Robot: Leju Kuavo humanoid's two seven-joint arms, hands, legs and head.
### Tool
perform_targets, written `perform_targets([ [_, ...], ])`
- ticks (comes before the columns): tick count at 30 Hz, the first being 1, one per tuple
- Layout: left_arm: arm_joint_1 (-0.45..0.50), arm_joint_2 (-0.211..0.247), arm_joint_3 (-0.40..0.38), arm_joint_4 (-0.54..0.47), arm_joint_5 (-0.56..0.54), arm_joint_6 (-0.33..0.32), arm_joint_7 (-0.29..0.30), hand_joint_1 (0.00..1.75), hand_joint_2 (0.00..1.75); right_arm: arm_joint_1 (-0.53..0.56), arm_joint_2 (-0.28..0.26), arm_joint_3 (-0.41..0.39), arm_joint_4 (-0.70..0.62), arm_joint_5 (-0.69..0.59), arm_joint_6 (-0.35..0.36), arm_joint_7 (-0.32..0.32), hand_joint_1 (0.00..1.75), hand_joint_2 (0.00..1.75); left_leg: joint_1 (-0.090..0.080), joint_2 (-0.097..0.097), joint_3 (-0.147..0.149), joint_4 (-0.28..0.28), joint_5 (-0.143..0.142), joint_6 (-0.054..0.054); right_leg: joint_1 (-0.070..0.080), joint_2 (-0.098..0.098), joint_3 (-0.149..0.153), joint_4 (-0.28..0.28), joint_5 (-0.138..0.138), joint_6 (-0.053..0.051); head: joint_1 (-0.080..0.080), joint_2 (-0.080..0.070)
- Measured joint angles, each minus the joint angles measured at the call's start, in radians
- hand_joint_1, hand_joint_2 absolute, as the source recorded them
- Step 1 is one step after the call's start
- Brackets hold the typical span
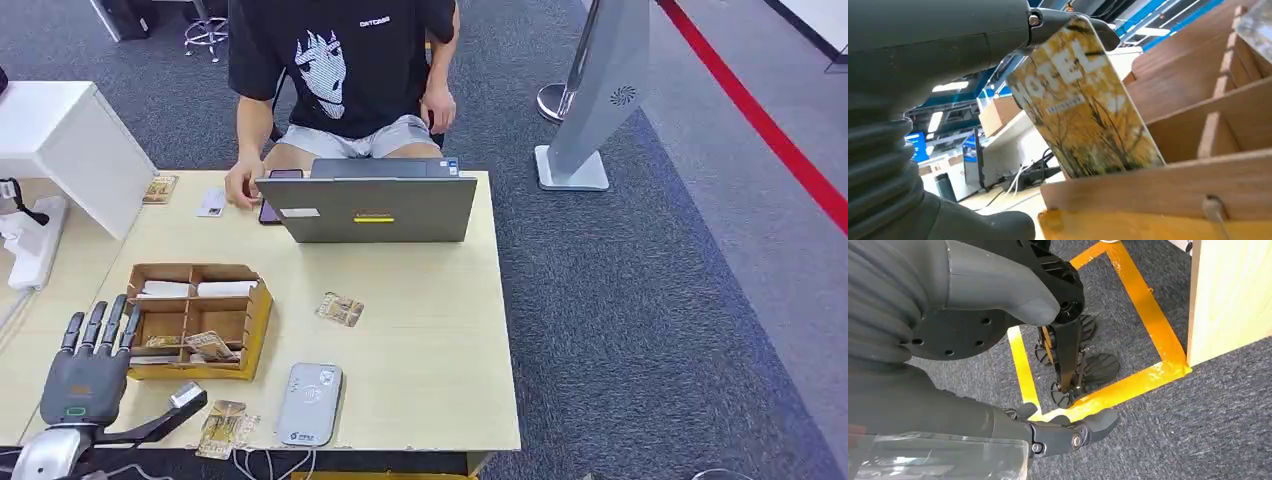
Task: Pass the card to the sensor for recognition and then transmit it.
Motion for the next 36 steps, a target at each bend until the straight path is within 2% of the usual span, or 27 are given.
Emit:
perform_targets([
  [12,-0.012,-0.018,-0.020,0.033,0.000,0.010,-0.021,0.00,1.75,-0.001,0.003,-0.009,0.000,0.010,0.001,0.000,0.00,1.75,0.000,0.000,0.000,0.000,0.000,0.000,0.000,0.000,0.000,0.000,0.000,0.000,0.000,0.000],
  [36,0.021,-0.048,-0.113,-0.109,0.000,-0.003,-0.037,0.00,1.75,-0.002,0.008,-0.042,0.000,0.017,0.003,0.000,0.00,1.75,0.000,0.000,0.000,0.000,0.000,0.000,0.000,0.000,0.000,0.000,0.000,0.000,0.000,0.000],
])
